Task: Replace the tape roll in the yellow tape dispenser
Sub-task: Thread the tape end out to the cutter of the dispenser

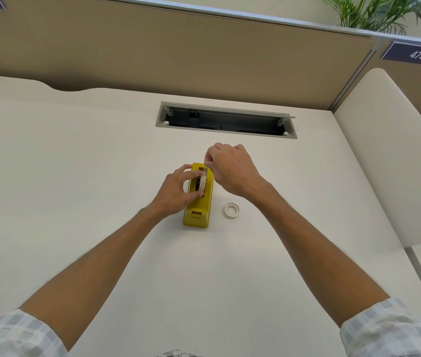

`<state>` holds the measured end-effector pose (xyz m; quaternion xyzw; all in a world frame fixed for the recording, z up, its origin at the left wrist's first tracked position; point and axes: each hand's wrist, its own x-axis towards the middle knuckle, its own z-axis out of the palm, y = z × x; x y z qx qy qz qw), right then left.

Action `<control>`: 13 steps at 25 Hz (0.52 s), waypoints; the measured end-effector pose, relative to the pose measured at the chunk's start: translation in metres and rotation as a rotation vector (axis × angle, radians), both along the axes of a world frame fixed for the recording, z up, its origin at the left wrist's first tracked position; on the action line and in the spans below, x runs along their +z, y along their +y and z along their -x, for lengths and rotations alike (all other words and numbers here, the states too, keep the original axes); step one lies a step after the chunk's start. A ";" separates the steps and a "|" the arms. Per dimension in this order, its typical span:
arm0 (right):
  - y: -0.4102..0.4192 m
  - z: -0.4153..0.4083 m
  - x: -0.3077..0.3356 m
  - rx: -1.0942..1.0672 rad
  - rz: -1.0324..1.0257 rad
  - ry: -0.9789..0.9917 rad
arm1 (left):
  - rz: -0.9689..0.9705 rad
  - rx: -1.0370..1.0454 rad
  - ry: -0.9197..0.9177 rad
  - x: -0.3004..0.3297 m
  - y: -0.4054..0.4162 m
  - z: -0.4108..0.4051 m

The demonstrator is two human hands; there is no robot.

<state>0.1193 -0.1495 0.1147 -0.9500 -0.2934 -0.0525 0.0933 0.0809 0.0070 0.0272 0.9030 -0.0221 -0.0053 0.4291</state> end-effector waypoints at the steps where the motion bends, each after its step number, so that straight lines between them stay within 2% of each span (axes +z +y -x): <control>1: 0.001 -0.002 0.000 -0.005 -0.005 0.001 | 0.008 -0.009 0.002 -0.001 0.000 0.000; 9: 0.003 -0.010 -0.008 -0.015 0.004 0.012 | 0.143 -0.019 -0.022 -0.002 0.000 0.001; 13: 0.002 -0.010 -0.011 -0.021 0.028 0.030 | 0.133 -0.008 -0.056 -0.001 -0.001 0.003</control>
